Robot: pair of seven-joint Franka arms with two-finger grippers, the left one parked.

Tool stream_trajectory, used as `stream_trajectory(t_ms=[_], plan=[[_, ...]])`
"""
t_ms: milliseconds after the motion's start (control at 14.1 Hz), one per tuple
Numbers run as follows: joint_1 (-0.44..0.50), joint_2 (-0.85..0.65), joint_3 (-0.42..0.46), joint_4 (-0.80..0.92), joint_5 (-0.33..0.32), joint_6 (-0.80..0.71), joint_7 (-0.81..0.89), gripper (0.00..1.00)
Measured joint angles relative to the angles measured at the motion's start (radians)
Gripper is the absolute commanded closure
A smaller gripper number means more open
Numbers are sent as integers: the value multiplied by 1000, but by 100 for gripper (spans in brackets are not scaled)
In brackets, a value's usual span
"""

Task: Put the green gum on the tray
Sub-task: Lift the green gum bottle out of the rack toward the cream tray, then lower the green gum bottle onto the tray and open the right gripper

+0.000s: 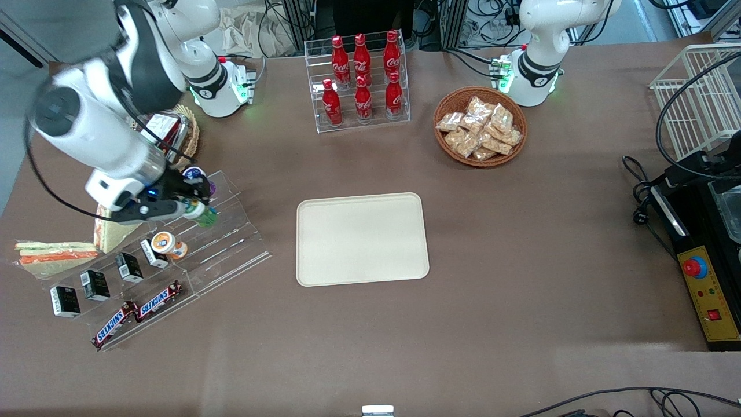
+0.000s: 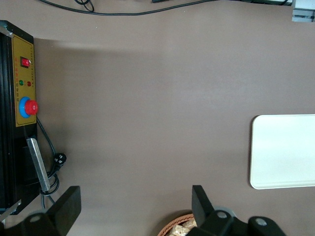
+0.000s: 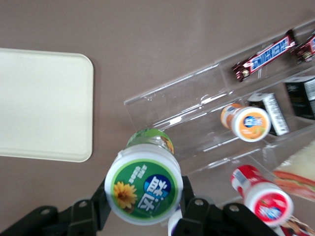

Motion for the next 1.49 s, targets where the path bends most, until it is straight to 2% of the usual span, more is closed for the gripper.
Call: stream_trajectory(t_ms=[212, 425, 779, 991, 1133, 1487], plan=[[0, 0, -2, 159, 0, -128, 9, 73], [9, 18, 19, 230, 1, -159, 132, 73], [53, 146, 186, 296, 1, -150, 508, 73], [60, 218, 211, 304, 22, -108, 551, 73], [74, 259, 212, 262, 31, -33, 560, 73], [150, 301, 213, -53, 32, 382, 629, 72]])
